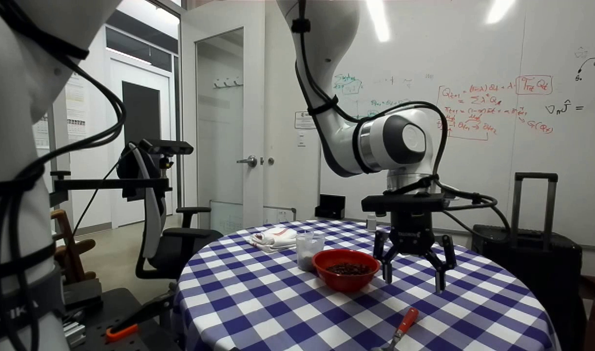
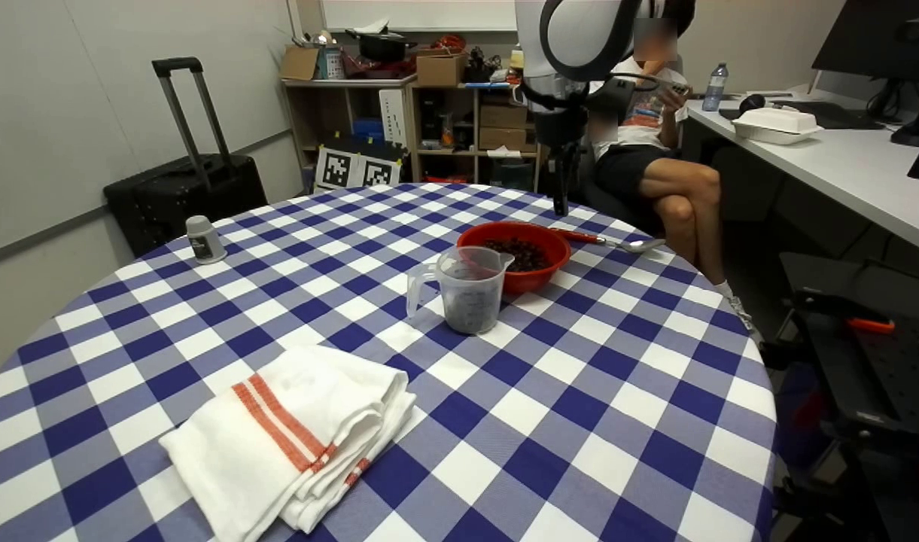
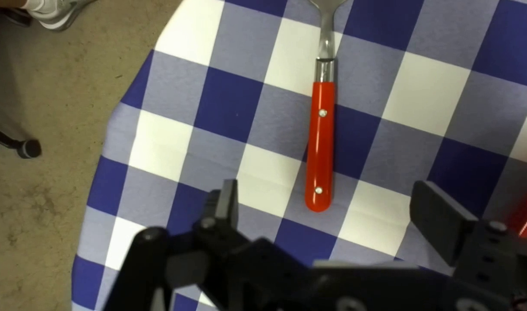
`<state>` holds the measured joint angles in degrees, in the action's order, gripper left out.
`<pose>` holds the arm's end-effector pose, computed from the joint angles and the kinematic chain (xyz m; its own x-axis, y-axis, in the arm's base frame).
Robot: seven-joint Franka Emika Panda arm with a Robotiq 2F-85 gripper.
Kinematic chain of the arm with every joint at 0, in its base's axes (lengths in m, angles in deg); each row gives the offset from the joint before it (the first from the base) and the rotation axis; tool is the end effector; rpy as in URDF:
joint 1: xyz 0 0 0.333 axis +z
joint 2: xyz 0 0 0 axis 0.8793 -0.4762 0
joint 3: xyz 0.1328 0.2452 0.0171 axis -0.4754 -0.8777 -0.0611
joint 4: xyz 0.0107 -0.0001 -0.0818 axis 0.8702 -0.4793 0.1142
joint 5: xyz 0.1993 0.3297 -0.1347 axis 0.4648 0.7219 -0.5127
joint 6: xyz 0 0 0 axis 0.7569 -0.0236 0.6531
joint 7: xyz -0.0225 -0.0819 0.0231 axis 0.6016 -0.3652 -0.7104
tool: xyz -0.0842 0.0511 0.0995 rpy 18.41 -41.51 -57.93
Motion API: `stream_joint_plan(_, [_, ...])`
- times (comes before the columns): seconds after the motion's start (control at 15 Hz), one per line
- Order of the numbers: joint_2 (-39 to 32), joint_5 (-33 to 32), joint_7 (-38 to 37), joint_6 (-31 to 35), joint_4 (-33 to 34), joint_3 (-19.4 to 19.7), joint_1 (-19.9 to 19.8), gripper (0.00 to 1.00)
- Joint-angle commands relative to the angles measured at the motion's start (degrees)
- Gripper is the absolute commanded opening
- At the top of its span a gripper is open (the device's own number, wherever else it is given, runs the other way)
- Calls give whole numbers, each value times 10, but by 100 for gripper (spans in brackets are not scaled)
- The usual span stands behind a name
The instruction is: Put a spoonful of the things in the red bowl into the jug
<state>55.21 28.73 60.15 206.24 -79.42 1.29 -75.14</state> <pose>0.5395 -0.2237 0.1017 0.9848 0.0115 -0.1731 0.0410 -0.9850 0.1675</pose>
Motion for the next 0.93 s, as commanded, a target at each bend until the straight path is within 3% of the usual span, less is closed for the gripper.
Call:
stream_joint_plan(0.0, [-34, 22, 25, 3, 31, -10, -8, 100])
stream_joint_plan(0.8, [-93, 26, 24, -3, 70, -11, -20, 81])
stream_joint_plan(0.87, [-97, 26, 25, -1, 72, -12, -21, 60])
